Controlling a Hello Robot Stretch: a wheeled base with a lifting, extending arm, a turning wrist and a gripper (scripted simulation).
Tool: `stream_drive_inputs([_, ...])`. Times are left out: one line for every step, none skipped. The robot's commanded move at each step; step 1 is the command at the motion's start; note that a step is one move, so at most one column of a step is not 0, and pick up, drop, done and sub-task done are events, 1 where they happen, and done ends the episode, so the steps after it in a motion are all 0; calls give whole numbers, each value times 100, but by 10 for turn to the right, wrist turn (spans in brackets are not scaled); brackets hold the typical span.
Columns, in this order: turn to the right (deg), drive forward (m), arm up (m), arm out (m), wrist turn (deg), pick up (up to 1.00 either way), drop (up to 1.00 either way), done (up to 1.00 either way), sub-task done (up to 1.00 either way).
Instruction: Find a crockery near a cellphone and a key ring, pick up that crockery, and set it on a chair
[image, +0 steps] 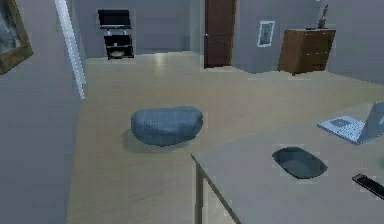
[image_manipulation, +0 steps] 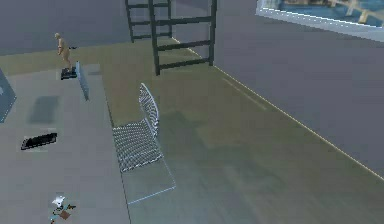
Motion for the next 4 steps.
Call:
stream_drive_inputs([0,15,0,0,0,0,0,0,0])
stream_drive_inputs([-450,0,0,0,0,0,0,0,0])
stream_drive_inputs([0,0,50,0,0,0,0,0,0])
stream_drive_inputs([0,0,38,0,0,0,0,0,0])
